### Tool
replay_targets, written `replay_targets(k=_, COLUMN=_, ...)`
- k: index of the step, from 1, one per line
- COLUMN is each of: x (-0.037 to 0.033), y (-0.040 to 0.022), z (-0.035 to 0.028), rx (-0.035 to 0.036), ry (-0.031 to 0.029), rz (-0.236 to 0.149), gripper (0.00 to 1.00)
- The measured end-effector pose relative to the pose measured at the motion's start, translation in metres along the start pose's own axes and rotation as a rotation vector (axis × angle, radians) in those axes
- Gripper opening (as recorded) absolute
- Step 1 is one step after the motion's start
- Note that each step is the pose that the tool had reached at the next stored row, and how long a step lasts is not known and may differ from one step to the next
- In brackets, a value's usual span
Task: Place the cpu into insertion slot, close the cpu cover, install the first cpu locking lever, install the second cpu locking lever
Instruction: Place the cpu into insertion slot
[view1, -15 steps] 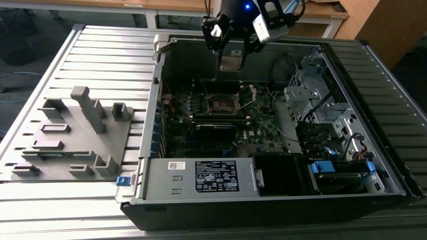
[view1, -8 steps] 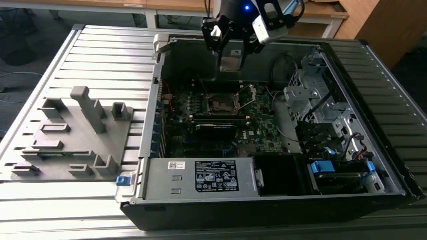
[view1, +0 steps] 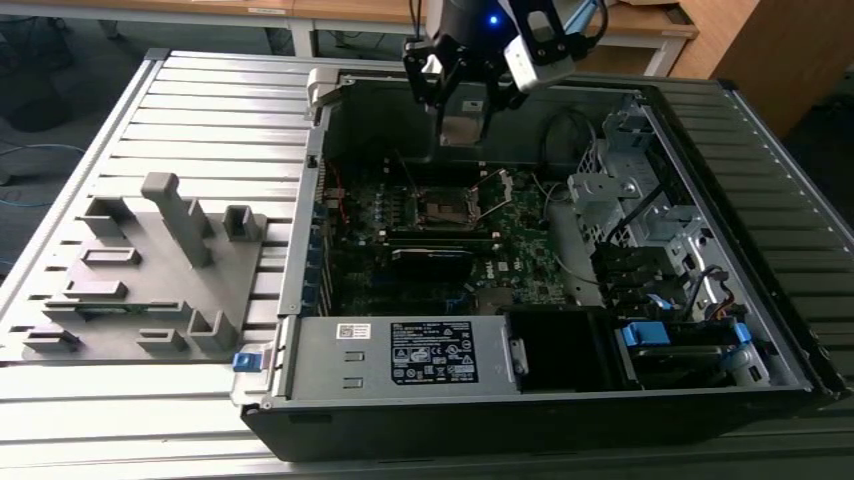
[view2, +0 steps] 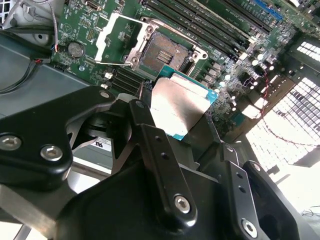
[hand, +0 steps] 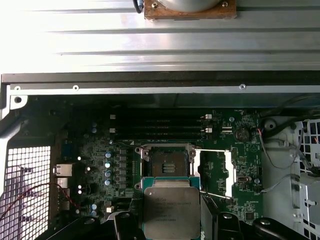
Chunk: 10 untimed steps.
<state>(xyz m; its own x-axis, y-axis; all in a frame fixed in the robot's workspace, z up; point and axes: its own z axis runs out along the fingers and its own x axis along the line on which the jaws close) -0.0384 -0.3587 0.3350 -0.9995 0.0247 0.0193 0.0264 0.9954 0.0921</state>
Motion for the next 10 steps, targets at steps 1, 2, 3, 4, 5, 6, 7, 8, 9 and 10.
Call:
replay_targets(k=1, x=0.0, y=0.0, z=0.0009, rx=0.0001, ry=0.0, rz=0.0, gripper=0.54)
replay_targets(k=2, x=0.0, y=-0.0001, z=0.0016, rx=0.0001, ry=0.0, rz=0.0, gripper=0.54)
replay_targets(k=3, x=-0.0001, y=-0.0002, z=0.0022, rx=0.0001, ry=0.0, rz=0.0, gripper=0.54)
replay_targets(k=4, x=-0.0001, y=-0.0002, z=0.0024, rx=0.0003, ry=0.0001, rz=0.0, gripper=0.54)
replay_targets(k=5, x=-0.0001, y=-0.0002, z=0.0024, rx=0.0003, ry=0.0001, rz=0.0, gripper=0.54)
replay_targets(k=6, x=-0.0001, y=-0.0002, z=0.0027, rx=0.0002, ry=0.0001, rz=0.0, gripper=0.54)
replay_targets(k=7, x=-0.0001, y=-0.0003, z=0.003, rx=0.0001, ry=0.0001, rz=0.0, gripper=0.54)
replay_targets(k=8, x=-0.0001, y=-0.0003, z=0.003, rx=0.0002, ry=0.0001, rz=0.0, gripper=0.54)
replay_targets(k=9, x=-0.0001, y=-0.0003, z=0.003, rx=0.0001, ry=0.0, rz=0.0, gripper=0.54)
replay_targets(k=10, x=-0.0001, y=-0.0003, z=0.003, rx=0.0002, ry=0.0, rz=0.0, gripper=0.54)
